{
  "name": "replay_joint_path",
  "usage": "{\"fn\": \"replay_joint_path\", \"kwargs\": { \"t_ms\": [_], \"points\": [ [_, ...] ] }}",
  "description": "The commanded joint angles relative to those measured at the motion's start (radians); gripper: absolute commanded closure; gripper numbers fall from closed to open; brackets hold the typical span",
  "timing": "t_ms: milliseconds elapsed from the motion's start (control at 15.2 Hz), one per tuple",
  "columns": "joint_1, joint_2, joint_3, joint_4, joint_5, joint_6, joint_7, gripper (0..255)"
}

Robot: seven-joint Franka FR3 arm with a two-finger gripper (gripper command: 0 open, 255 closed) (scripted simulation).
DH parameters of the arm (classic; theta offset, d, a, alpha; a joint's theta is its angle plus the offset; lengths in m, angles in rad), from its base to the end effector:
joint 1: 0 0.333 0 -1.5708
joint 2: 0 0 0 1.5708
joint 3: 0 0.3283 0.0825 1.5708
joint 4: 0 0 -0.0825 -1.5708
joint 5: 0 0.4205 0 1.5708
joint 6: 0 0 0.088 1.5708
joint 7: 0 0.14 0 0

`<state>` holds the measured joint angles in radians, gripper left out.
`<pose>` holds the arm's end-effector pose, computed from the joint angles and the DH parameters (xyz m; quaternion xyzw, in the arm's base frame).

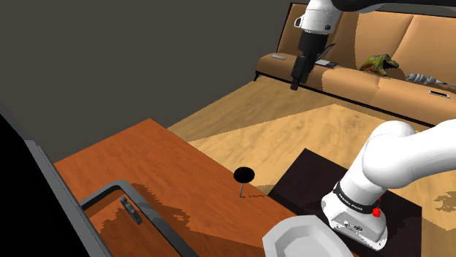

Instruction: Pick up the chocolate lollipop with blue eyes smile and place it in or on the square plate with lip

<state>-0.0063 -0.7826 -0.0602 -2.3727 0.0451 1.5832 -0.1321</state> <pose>0.3357 -0.0197 0.5576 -0.9982 -0.0412 -0.0001 0.0439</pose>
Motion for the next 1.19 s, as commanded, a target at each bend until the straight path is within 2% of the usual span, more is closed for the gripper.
{"fn": "replay_joint_path", "kwargs": {
  "t_ms": [0,594,1122],
  "points": [
    [0.0,0.0,0.0,0.0,0.0,0.0,0.0,0],
    [0.065,-0.05,0.23,-0.151,0.123,0.135,0.242,0],
    [0.12,0.031,0.457,-0.188,0.227,0.285,0.462,0]
  ]
}}
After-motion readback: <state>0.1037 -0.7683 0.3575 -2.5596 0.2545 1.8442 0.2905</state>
